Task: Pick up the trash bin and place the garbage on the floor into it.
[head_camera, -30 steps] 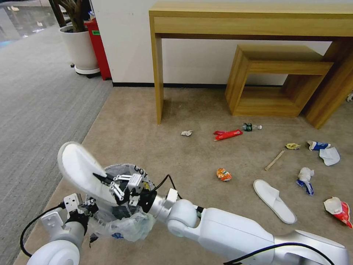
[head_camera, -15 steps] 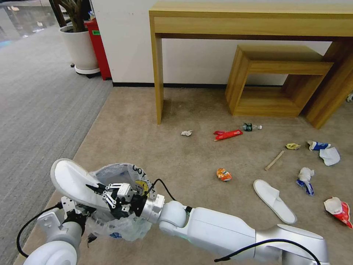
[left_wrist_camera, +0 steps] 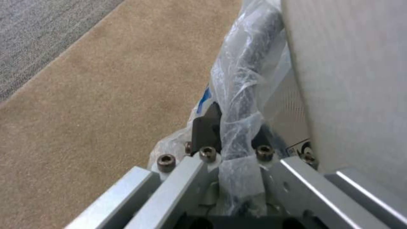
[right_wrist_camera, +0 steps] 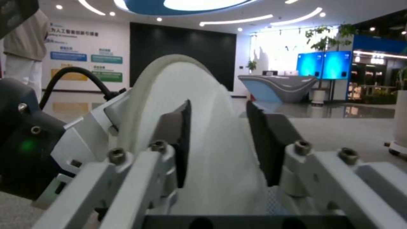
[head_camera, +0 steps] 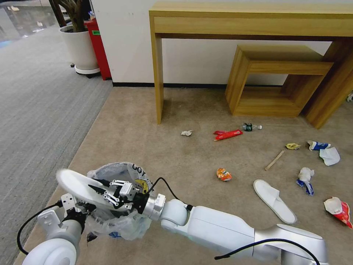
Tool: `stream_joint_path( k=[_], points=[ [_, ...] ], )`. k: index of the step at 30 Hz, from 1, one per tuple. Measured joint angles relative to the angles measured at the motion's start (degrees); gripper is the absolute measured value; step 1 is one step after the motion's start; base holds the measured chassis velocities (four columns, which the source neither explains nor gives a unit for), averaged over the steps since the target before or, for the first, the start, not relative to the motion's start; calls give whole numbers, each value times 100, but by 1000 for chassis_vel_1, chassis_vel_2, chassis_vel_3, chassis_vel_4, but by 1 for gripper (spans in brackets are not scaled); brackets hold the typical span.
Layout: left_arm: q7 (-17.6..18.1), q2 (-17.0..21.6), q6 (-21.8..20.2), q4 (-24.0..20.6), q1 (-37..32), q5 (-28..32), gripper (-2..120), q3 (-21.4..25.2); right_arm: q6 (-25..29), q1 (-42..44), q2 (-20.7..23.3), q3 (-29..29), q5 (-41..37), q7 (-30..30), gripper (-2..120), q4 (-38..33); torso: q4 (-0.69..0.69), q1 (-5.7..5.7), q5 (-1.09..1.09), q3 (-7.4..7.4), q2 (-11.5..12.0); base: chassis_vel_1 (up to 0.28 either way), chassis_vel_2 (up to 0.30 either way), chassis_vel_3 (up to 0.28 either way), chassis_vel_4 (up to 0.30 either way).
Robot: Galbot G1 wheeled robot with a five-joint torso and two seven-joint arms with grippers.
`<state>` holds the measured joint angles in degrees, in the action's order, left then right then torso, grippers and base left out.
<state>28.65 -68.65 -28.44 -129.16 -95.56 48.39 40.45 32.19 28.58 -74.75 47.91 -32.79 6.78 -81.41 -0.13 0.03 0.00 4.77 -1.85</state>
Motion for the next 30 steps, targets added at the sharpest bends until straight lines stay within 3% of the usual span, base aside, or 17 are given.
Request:
stream_joint_path(
  k=[7, 9, 11, 14, 17, 21, 27, 30],
  points=[
    [2, -18, 7, 31, -11, -20, 1, -6, -22, 77, 57, -208, 35, -130, 63, -113, 0, 0, 0, 0, 0, 0, 0, 0, 0],
    [1, -7, 8, 32, -26, -27, 1, 16, -160, 108, 102, -435, -40, -314, 75, -330, 0, 0, 0, 0, 0, 0, 0, 0, 0],
    [1, -1, 8, 34, -37, -32, 1, 30, -271, 131, 137, -570, -98, -407, 78, -464, 1, 0, 1, 0, 0, 0, 0, 0, 0],
    [-9, 2, 8, 34, -79, -73, 1, 54, -711, 211, 355, -1071, -355, -862, 92, -1029, 0, 0, 1, 0, 0, 0, 0, 0, 0],
    [-38, -4, 9, 53, -103, -126, 1, 59, -1089, 278, 630, -1526, -555, -1336, 99, -1455, 1, 0, 1, 0, 0, 0, 0, 0, 0],
    [-51, -9, 10, 59, -112, -163, 1, 60, -1381, 364, 988, -1995, -651, -1743, 100, -1793, 1, 0, 2, 0, 0, 0, 0, 0, 0],
    [-100, -34, -32, 83, -105, -238, 1, 63, -2054, 747, 1870, -3131, -598, -2490, 100, -2331, 0, 0, 3, 0, 0, 0, 0, 0, 0],
    [-106, -42, -62, 86, -111, -243, 1, 63, -2340, 901, 2053, -3438, -485, -2784, 100, -2426, 0, 0, 3, 0, 0, 0, 0, 0, 0]
  ],
)
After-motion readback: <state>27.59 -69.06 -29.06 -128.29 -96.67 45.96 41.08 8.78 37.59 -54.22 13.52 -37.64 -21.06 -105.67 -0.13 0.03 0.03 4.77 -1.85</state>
